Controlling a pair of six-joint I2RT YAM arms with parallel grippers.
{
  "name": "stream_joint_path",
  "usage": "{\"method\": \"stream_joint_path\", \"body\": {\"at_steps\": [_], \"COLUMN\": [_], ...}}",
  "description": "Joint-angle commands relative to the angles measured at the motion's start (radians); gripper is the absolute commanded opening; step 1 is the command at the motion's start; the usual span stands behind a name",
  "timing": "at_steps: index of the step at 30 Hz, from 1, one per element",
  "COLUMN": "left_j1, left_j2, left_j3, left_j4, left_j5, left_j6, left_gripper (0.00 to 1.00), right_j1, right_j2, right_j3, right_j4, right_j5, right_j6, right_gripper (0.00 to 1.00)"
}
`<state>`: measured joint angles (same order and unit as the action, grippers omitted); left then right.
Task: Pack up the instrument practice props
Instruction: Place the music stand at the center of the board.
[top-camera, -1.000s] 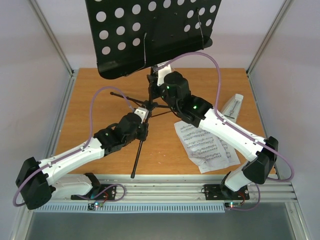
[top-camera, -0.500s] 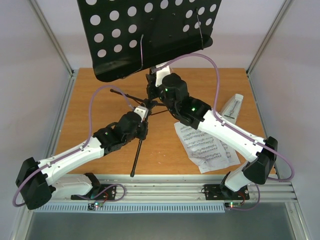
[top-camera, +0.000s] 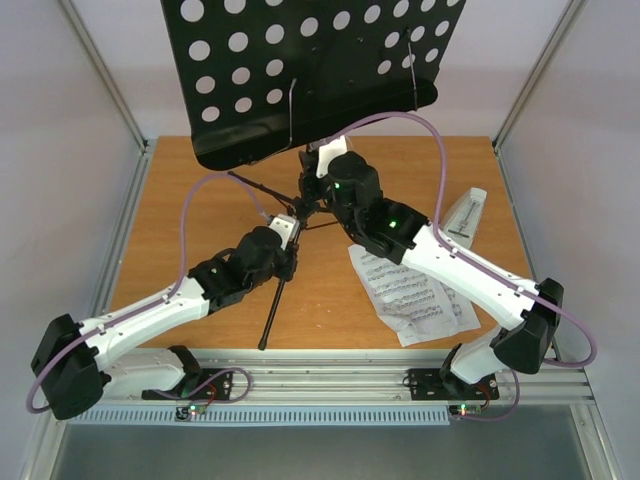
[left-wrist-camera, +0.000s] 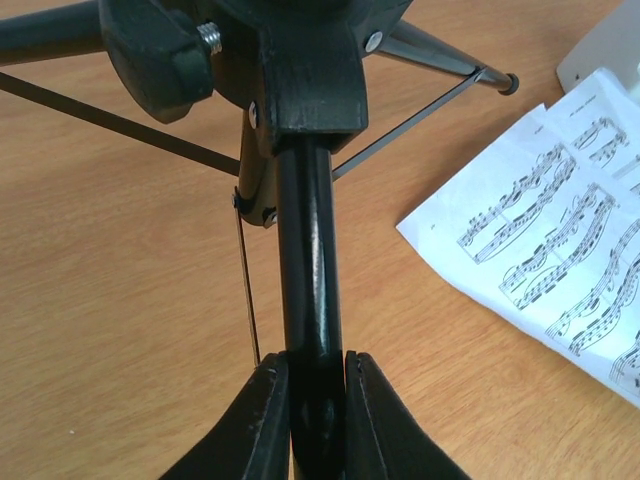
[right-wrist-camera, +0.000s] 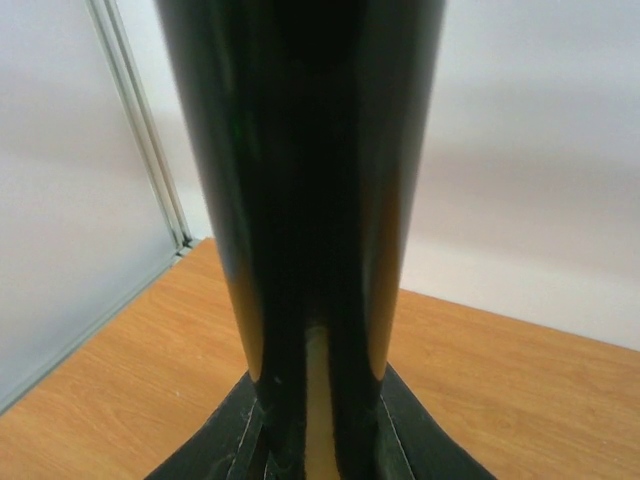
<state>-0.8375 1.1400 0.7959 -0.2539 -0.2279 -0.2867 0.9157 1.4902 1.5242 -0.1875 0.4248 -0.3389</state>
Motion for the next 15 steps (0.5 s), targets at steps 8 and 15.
{"method": "stream_joint_path", "body": {"at_steps": [8,15], "left_j1": [-0.014,-0.014], "left_j2": [0.048,0.119], "left_j3": [-0.024,-0.035], "left_j4": [0.409,0.424], "left_j5": [0.014,-0.019], "left_j6": [0.076,0.093], "left_gripper": [0.0,0.01], "right_j1": [0.038,0.032], "right_j2": [0.037,0.091], "right_j3": [-0.084,-0.073], "right_j4": [0.085,0.118], "right_j5": [-0.003,0.031], "right_j6": [0.032,0.021], "right_gripper": [0.01,0.01]}}
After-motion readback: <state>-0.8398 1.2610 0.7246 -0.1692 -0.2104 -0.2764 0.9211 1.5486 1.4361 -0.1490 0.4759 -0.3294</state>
